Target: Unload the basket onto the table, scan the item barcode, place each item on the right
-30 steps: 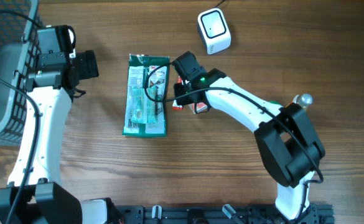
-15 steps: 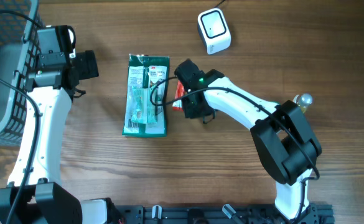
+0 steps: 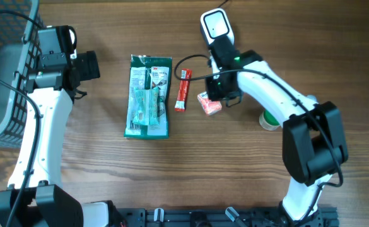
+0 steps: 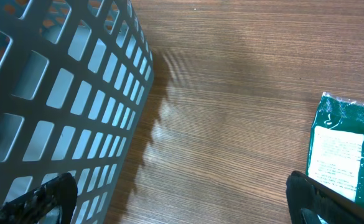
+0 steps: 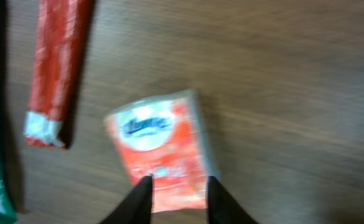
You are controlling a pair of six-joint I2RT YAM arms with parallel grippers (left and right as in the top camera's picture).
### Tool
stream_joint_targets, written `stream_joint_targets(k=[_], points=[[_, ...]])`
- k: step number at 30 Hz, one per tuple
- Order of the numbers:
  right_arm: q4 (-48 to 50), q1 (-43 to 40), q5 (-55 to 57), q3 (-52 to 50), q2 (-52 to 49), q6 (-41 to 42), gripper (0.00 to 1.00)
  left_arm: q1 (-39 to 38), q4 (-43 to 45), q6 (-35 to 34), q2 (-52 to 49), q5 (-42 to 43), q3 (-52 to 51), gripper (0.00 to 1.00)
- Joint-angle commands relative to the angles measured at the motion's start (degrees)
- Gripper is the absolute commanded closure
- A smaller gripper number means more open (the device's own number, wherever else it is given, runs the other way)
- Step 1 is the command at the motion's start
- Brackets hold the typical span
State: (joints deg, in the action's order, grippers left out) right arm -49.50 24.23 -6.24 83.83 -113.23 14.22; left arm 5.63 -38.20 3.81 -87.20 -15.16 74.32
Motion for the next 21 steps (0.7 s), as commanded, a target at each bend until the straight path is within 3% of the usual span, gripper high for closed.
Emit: stream_joint_targets(k=[1, 15, 21], points=[[-0.8, -1.9, -1.0, 1.0, 0.9, -3.8, 0.70, 0.0, 0.2, 0.4, 0.1, -0.1, 0.1, 0.00], [4.6, -2.6, -1.0, -5.0, 0.2, -5.2, 0.74, 0.0, 0.2, 0.4, 0.1, -0.1, 0.1, 0.00], [3.8, -2.6, -6.6, -5.9, 0.1, -5.1, 0.74, 0.0, 0.2, 0.4, 0.1, -0.1, 0.1, 0.00]])
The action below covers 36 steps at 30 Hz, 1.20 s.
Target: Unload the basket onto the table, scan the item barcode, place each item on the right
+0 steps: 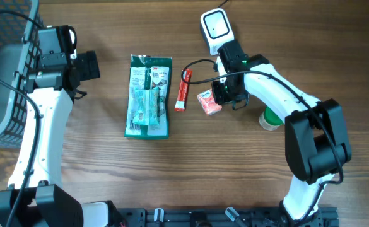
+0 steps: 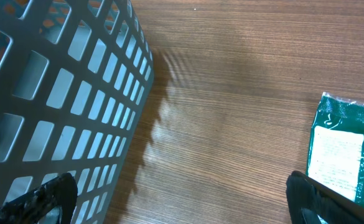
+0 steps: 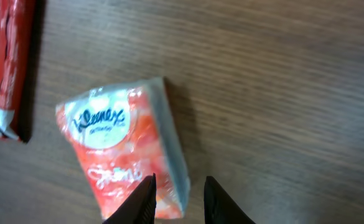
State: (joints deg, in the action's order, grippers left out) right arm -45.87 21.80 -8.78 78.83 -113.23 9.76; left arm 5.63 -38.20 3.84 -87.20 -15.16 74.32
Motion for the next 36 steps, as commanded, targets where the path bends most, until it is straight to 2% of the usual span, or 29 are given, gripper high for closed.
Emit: stream_joint_targets(k=[1, 13, 19, 28, 33, 36], points=[[0.6, -0.1, -4.3, -1.3, 0.1, -0.6, 0.74, 0.0, 0.1, 0.4, 0.1, -0.1, 0.1, 0.00], [1.0, -0.1, -8.0, -3.0, 0.9, -0.8, 0.68, 0.0, 0.2, 0.4, 0.1, -0.1, 0.1, 0.00], [5.6, -0.2, -5.9, -3.0, 1.0, -3.2, 0.67, 0.0, 0.2, 0.4, 0.1, -0.1, 0.1, 0.00], [7.7, -2.8, -6.4, -3.0, 1.0, -3.2, 0.71, 0.0, 0.2, 0.4, 0.1, -0.1, 0.1, 0.00], [8.8, -2.7, -10.7, -3.1, 0.9, -3.8, 0.71, 0.0, 0.2, 0.4, 0.1, -0.1, 0.1, 0.00], [8.8, -2.7, -10.7, -3.1, 0.9, -3.8, 0.76, 0.0, 0.2, 0.4, 0.1, -0.1, 0.1, 0.00]])
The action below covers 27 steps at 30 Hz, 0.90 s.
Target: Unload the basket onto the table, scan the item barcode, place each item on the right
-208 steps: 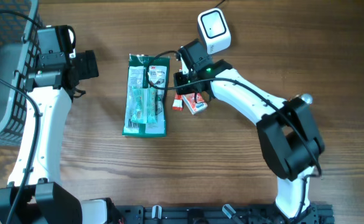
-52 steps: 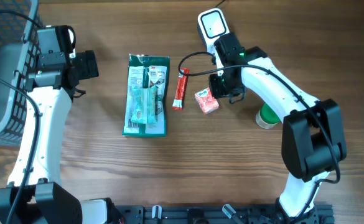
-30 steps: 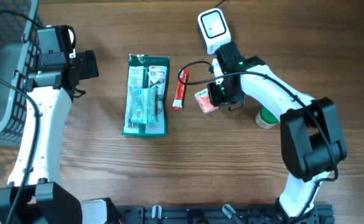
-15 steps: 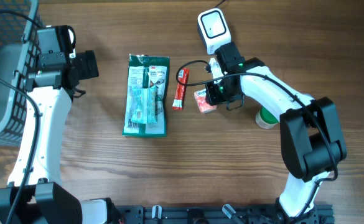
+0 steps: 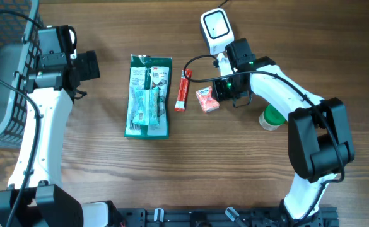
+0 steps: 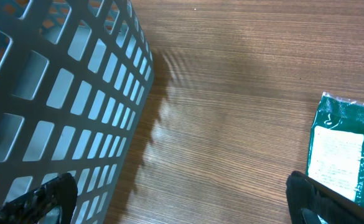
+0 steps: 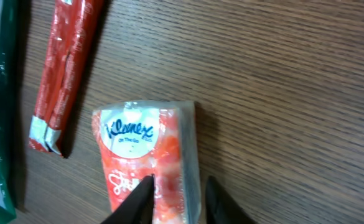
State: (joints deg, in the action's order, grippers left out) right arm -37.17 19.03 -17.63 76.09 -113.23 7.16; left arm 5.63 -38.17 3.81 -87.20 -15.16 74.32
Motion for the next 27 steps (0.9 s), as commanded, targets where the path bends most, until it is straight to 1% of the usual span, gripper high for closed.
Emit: stream_joint_targets(k=[1, 11, 12, 13, 17, 19, 20, 24, 27], points=[[0.1, 0.1, -1.8, -0.4, 0.9, -1.1, 0.77, 0.0, 0.1, 0.4, 0.1, -0.1, 0.1, 0.00], [0.5, 0.1, -1.8, -0.5, 0.9, -1.2, 0.75, 0.0, 0.1, 0.4, 0.1, -0.1, 0.1, 0.00], [0.5, 0.1, -1.8, -0.5, 0.9, -1.1, 0.71, 0.0, 0.1, 0.4, 0.1, -0.1, 0.1, 0.00], [0.5, 0.1, -1.8, -0.5, 0.9, -1.2, 0.69, 0.0, 0.1, 0.4, 0.1, -0.1, 0.1, 0.00], [0.5, 0.1, -1.8, -0.5, 0.9, -1.2, 0.69, 0.0, 0.1, 0.4, 0.1, -0.1, 0.1, 0.00], [0.5, 0.1, -1.8, -0.5, 0.8, -1.2, 0.63, 0.0, 0.1, 0.4, 0.1, -0.1, 0.1, 0.00], [0.5, 0.1, -1.8, -0.5, 0.5, -1.2, 0.63, 0.0, 0.1, 0.4, 0.1, -0.1, 0.1, 0.00], [1.3, 0.1, -1.8, -0.5, -1.7, -1.2, 0.64, 0.0, 0.1, 0.4, 0.1, -0.1, 0.1, 0.00], [2.2, 0.1, -1.8, -0.5, -2.5, -1.2, 0.70, 0.0, 0.1, 0.4, 0.1, -0.1, 0.1, 0.00]])
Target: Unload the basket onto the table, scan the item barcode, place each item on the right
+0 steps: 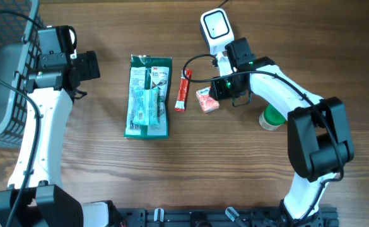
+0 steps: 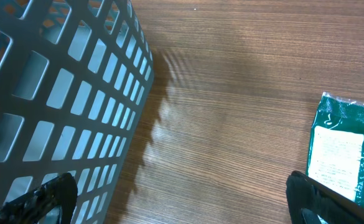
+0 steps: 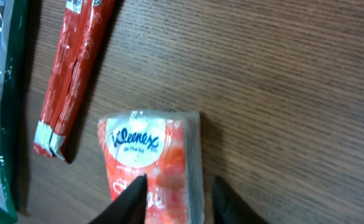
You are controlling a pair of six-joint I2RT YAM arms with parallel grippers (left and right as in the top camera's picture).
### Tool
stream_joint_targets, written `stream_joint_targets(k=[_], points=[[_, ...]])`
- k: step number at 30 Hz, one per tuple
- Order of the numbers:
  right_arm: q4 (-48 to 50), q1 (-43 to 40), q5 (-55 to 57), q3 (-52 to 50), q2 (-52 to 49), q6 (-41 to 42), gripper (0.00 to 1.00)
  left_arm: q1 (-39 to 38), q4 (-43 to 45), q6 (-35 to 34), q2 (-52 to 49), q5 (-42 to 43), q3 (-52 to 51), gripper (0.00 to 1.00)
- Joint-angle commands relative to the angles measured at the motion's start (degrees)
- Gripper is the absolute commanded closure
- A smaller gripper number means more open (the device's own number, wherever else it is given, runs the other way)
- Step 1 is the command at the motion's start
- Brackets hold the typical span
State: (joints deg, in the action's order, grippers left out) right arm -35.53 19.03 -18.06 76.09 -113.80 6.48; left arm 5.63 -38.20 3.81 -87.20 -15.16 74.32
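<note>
A small orange Kleenex tissue pack [image 1: 205, 100] lies flat on the wooden table, label up [image 3: 152, 163]. My right gripper [image 1: 218, 89] [image 3: 178, 198] hovers low at its near end. It is open: one finger overlaps the pack's face and the other stands just past its right edge. A white barcode scanner [image 1: 214, 25] stands behind it on a black cable. My left gripper [image 1: 87, 66] [image 2: 178, 202] is wide open over bare wood beside the basket, holding nothing.
A red stick sachet [image 1: 183, 89] [image 3: 70, 81] lies just left of the tissue pack. A green 3M package [image 1: 149, 96] [image 2: 346, 155] lies further left. A grey mesh basket [image 2: 51, 93] fills the far left. A green tape roll [image 1: 270, 118] sits at the right.
The right gripper's fingers stand a little wider apart over the tissue pack, and the view has shifted slightly. The pack, the other items and the left arm have not moved.
The right gripper was over the tilted tissue pack, fingers close together. Then it stood off the pack's right edge. Later its wrist had turned and it faced the pack squarely, the pack lying a little nearer the red sachet. Now its fingers straddle the pack. The left arm stayed still.
</note>
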Motion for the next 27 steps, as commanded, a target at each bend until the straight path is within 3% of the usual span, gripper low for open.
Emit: stream_joint_targets(k=[1, 16, 17, 19, 22, 27], points=[[0.8, 0.1, -1.4, -0.5, -2.1, -0.4, 0.71, 0.0, 0.2, 0.4, 0.1, -0.1, 0.1, 0.00], [-1.2, 0.1, -1.5, -0.9, -6.8, 1.4, 0.73, 0.0, 0.2, 0.4, 0.1, -0.1, 0.1, 0.00], [-1.2, 0.1, -1.9, -0.9, -6.8, 2.3, 0.75, 0.0, 0.2, 0.4, 0.1, -0.1, 0.1, 0.00], [-1.6, 0.0, -4.0, -0.6, -6.6, 2.7, 0.96, 0.0, 0.2, 0.4, 0.1, -0.1, 0.1, 0.00], [-1.6, -1.4, -12.2, 0.0, -5.4, 2.4, 0.96, 0.0, 0.2, 0.4, 0.1, -0.1, 0.1, 0.00], [-4.3, -8.1, -42.8, 0.0, -1.3, -9.8, 0.96, 0.0, 0.2, 0.4, 0.1, -0.1, 0.1, 0.00]])
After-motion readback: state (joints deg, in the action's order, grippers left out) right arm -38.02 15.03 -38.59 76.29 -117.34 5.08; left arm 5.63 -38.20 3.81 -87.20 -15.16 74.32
